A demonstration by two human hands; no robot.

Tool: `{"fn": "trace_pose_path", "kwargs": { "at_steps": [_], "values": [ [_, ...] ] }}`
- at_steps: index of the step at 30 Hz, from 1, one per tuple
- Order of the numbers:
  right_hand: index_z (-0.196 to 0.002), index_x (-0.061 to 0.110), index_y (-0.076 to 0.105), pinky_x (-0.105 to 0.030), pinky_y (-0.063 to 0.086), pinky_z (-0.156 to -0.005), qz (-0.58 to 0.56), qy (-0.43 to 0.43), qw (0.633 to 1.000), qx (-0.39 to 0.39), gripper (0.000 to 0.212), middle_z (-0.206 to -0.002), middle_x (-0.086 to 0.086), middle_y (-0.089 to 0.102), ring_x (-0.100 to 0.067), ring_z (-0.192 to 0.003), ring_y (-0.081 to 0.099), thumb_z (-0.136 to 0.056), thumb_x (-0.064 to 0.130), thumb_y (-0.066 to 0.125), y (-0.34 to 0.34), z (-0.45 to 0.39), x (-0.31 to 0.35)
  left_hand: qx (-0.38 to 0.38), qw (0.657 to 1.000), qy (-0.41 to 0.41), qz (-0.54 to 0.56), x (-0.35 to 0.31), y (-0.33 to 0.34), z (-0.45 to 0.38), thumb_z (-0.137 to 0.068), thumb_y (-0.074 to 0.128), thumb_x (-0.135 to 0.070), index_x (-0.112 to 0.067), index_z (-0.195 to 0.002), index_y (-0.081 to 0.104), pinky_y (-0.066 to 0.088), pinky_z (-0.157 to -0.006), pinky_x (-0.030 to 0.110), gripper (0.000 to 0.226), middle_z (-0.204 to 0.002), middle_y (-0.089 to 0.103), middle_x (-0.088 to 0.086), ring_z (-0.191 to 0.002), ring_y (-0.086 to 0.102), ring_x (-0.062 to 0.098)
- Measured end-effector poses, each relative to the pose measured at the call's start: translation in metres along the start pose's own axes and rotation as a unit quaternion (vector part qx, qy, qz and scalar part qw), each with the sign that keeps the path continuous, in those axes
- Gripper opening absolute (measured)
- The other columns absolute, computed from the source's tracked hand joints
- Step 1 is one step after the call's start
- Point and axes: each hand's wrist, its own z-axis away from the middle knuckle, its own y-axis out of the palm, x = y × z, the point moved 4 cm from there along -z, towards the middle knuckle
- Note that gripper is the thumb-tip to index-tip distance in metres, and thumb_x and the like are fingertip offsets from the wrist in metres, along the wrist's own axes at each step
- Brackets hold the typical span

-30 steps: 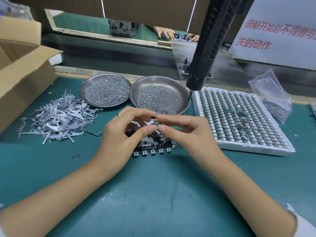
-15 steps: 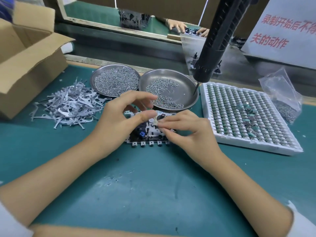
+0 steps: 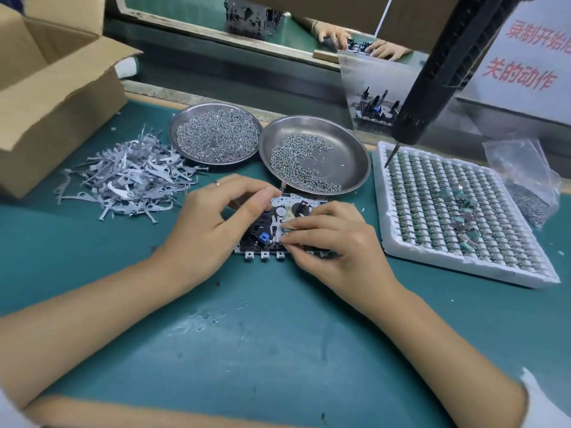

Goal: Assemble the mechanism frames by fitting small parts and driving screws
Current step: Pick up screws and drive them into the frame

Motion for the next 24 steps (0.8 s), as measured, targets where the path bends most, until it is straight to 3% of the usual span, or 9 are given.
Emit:
{"fn": "trace_pose_path", "kwargs": {
  "at_steps": [4, 7, 10, 14, 18, 22, 24],
  "values": [
    [-0.085, 0.013, 0.078, -0.046, 0.048, -0.077, -0.018, 0.018, 0.999, 0.027, 0.012, -0.094, 0.002, 0.074, -0.026, -0.079, 0.06, -0.075, 0.009, 0.074, 0.0, 0.001, 0.0, 0.043, 0.997, 0.041, -0.051, -0.005, 0.005, 0.004, -0.084, 0.062, -0.016, -0.019, -0.099, 0.068, 0.045, -0.077, 0.018, 0.017, -0.086, 0.063, -0.001, -0.081, 0.058, 0.01],
    [-0.09, 0.014, 0.077, -0.043, 0.048, -0.081, -0.07, 0.092, 0.992, 0.042, 0.016, -0.091, -0.001, 0.072, -0.022, -0.084, 0.06, -0.076, 0.009, 0.073, -0.001, 0.002, -0.004, 0.101, 0.984, 0.086, -0.118, -0.008, 0.011, 0.008, -0.077, 0.062, -0.023, -0.015, -0.105, 0.066, 0.047, -0.086, 0.034, 0.029, -0.093, 0.062, -0.004, -0.088, 0.058, 0.015],
    [-0.092, 0.011, 0.077, -0.038, 0.05, -0.083, -0.132, 0.15, 0.979, 0.043, 0.019, -0.091, -0.002, 0.073, -0.022, -0.087, 0.06, -0.074, 0.007, 0.075, -0.004, 0.0, -0.005, 0.105, 0.978, 0.094, -0.156, -0.005, 0.014, 0.009, -0.073, 0.066, -0.023, -0.015, -0.107, 0.066, 0.046, -0.086, 0.046, 0.036, -0.094, 0.062, -0.004, -0.088, 0.057, 0.017],
    [-0.09, 0.007, 0.077, -0.03, 0.047, -0.084, -0.151, 0.166, 0.974, 0.044, 0.016, -0.094, -0.001, 0.073, -0.02, -0.089, 0.06, -0.075, 0.002, 0.077, -0.003, 0.0, -0.003, 0.102, 0.976, 0.096, -0.167, -0.003, 0.015, 0.009, -0.071, 0.068, -0.022, -0.017, -0.107, 0.065, 0.046, -0.085, 0.041, 0.037, -0.09, 0.06, -0.01, -0.085, 0.052, 0.009],
    [-0.09, 0.006, 0.077, -0.022, 0.044, -0.082, -0.165, 0.177, 0.97, 0.034, 0.017, -0.091, -0.006, 0.069, -0.019, -0.09, 0.059, -0.075, -0.002, 0.077, -0.004, 0.001, -0.004, 0.1, 0.977, 0.093, -0.162, -0.001, 0.016, 0.008, -0.073, 0.068, -0.027, -0.015, -0.107, 0.067, 0.045, -0.088, 0.04, 0.036, -0.09, 0.065, -0.01, -0.088, 0.056, 0.013],
    [-0.09, 0.006, 0.077, -0.022, 0.043, -0.08, -0.164, 0.174, 0.971, 0.029, 0.018, -0.089, -0.004, 0.067, -0.021, -0.087, 0.058, -0.075, -0.004, 0.073, -0.004, 0.002, -0.004, 0.106, 0.979, 0.084, -0.155, -0.001, 0.016, 0.007, -0.074, 0.068, -0.029, -0.016, -0.103, 0.071, 0.043, -0.09, 0.039, 0.032, -0.089, 0.065, -0.014, -0.089, 0.056, 0.013],
    [-0.09, 0.007, 0.077, -0.023, 0.044, -0.076, -0.146, 0.166, 0.975, -0.019, 0.019, -0.085, -0.004, 0.066, -0.021, -0.082, 0.059, -0.075, -0.003, 0.068, -0.009, 0.001, -0.003, 0.111, 0.978, 0.083, -0.154, -0.002, 0.016, 0.006, -0.073, 0.07, -0.026, -0.016, -0.099, 0.072, 0.045, -0.088, 0.041, 0.028, -0.088, 0.067, -0.011, -0.088, 0.057, 0.016]
  ]
}}
